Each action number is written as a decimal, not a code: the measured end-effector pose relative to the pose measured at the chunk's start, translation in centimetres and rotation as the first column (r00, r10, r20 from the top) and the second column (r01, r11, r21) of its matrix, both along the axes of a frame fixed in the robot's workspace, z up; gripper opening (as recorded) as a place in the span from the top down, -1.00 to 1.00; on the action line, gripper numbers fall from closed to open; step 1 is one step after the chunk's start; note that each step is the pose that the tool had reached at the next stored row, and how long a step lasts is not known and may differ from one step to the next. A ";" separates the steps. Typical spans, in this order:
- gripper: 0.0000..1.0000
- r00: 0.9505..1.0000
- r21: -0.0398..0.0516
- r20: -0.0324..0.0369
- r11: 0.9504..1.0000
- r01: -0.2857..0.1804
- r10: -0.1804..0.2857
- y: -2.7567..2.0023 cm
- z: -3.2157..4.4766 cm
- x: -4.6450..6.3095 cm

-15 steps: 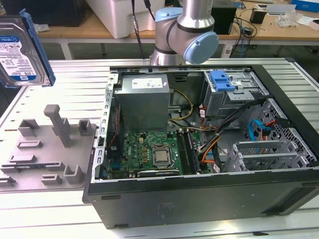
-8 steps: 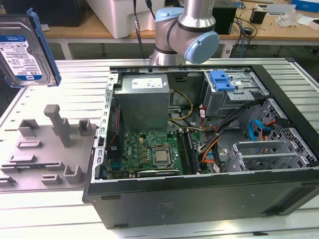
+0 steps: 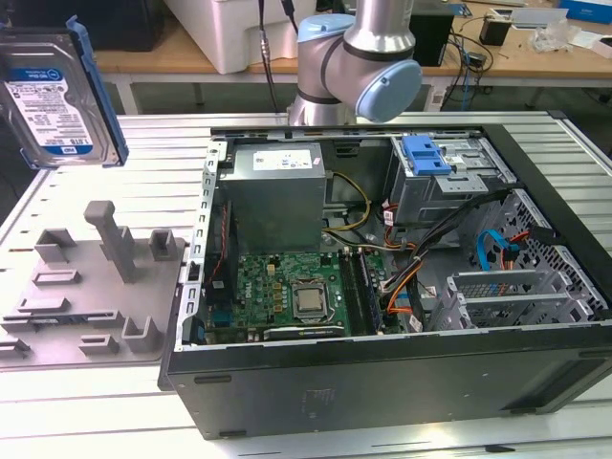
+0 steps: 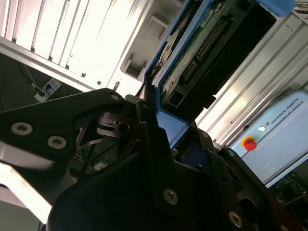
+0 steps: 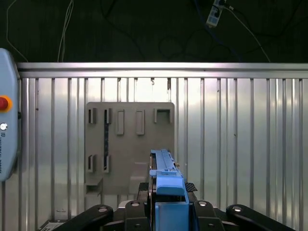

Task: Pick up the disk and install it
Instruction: 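Pick up the disk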

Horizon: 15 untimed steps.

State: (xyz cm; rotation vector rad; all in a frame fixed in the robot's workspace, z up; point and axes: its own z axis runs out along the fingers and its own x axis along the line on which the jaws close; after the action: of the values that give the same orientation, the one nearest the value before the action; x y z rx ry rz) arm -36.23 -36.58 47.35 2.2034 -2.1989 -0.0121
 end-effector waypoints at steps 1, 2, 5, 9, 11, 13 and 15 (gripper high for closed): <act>0.26 1.000 0.000 0.000 1.000 0.000 0.000 -0.06 0.01 0.2; 0.26 1.000 0.000 0.000 1.000 0.000 0.000 -0.12 0.01 0.4; 0.26 1.000 0.000 0.000 1.000 0.000 0.000 -0.34 0.04 1.0; 0.26 1.000 0.000 0.000 1.000 0.000 0.000 -0.74 0.07 1.7; 0.26 1.000 0.000 0.000 1.000 0.000 0.000 -0.94 0.08 2.0; 0.26 1.000 0.000 0.000 1.000 0.000 0.000 -1.20 0.08 2.4; 0.26 1.000 0.000 0.000 1.000 0.000 0.000 -1.43 0.10 2.8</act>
State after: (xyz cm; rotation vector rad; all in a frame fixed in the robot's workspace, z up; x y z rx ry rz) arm -33.39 -38.01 47.45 2.2036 -2.1988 -0.0121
